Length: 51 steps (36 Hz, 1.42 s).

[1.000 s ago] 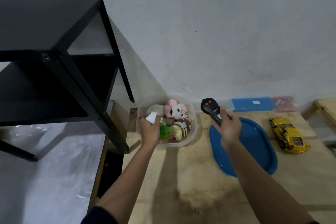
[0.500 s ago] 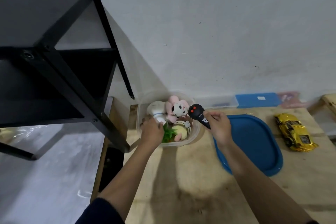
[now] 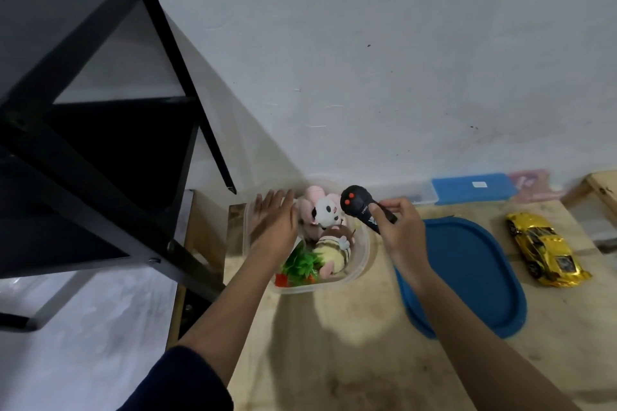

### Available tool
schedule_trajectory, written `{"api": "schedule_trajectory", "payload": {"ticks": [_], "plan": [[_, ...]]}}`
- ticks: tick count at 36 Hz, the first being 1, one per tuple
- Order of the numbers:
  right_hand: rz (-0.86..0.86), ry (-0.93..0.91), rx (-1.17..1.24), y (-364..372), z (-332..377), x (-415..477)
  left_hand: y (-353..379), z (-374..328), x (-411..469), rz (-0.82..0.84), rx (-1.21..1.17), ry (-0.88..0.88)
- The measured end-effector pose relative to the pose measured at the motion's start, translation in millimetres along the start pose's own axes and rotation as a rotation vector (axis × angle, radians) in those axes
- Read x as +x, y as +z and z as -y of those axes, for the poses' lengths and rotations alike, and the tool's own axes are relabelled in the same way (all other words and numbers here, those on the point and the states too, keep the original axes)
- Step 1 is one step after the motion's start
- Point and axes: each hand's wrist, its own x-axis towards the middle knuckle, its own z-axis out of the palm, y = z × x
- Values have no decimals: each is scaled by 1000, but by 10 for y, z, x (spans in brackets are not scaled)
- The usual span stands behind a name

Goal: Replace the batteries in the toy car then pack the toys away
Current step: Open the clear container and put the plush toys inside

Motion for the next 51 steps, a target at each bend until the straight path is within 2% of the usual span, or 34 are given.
{"api": "schedule_trajectory", "payload": {"ticks": [4,7,18,22,25,30,38,42,47,51], "plan": [[-19,-81,-86,126,13,38,88,-5,105,178,-282,-12],[30,-89,-160,248,34,57,145,32,170,254,-385,-43],[85,-251,-443,632,-54,46,325,127,304,270,-388,-54],[82,-309,-767,695,-128,39,316,160,326,292,-349,-41],[133,-284,-911,722,-117,25,341,201,339,282,-320,-5],[275,-222,-845,747,-44,44,403,229,300,300,-315,-8],[382,-149,-972,841,-21,107,443,246,272,320,-322,-26],[390,-163,-1012,912,-62,163,393,254,241,287,-276,-43],[437,-154,-906,902,-162,167,362,278,206,297,-288,-53],[580,-191,-904,943,-217,201,338,272,191,305,-306,-55]]}}
